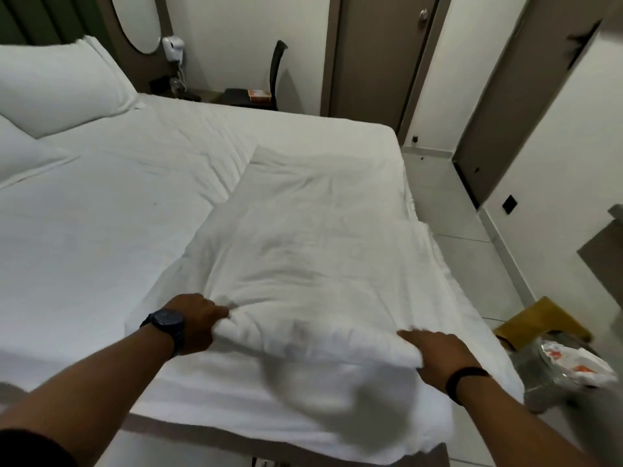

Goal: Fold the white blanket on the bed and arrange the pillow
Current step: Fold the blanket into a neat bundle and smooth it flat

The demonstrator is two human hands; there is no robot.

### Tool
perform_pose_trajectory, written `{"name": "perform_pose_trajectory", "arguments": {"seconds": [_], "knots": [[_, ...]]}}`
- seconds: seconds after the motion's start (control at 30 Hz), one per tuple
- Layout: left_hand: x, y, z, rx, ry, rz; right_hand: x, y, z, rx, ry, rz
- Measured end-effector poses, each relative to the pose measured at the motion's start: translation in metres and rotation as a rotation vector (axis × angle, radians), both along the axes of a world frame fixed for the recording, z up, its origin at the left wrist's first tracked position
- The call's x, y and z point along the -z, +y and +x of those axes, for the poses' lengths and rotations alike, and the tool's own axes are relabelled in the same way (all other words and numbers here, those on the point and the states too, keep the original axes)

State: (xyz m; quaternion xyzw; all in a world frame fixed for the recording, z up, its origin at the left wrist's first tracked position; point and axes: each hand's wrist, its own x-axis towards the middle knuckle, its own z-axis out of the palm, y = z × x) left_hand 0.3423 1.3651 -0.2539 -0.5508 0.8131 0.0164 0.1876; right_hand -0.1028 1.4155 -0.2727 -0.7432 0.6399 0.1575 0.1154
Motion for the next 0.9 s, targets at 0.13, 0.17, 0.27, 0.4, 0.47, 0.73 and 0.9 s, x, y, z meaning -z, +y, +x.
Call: {"name": "perform_pose_trajectory", "arguments": {"seconds": [0.13,0.17,0.27,0.4,0.47,0.73,0.9], "knots": [[-0.029,0.013,0.0,-0.031,-0.005,0.048,-0.03,0.015,-0.001,-0.006,-0.041,-0.074],[-0.037,0.009,-0.001,-0.052,-0.003,0.054,-0.038,0.011,-0.002,-0.007,-0.055,-0.096],[-0.064,-0.021,-0.001,-0.124,0.008,0.018,-0.065,-0.018,-0.004,-0.033,-0.026,-0.158],[-0.11,-0.103,0.0,-0.228,0.079,-0.089,-0.111,-0.095,-0.009,-0.015,0.042,-0.291],[-0.138,-0.166,-0.003,-0.25,0.14,-0.125,-0.14,-0.154,-0.011,0.019,0.052,-0.325],[-0.245,-0.426,-0.037,-0.278,0.344,-0.709,-0.249,-0.413,-0.025,0.2,-0.077,-0.89],[-0.182,-0.49,-0.064,-0.448,0.455,-0.817,-0.186,-0.486,0.002,0.425,-0.225,-0.967]]}}
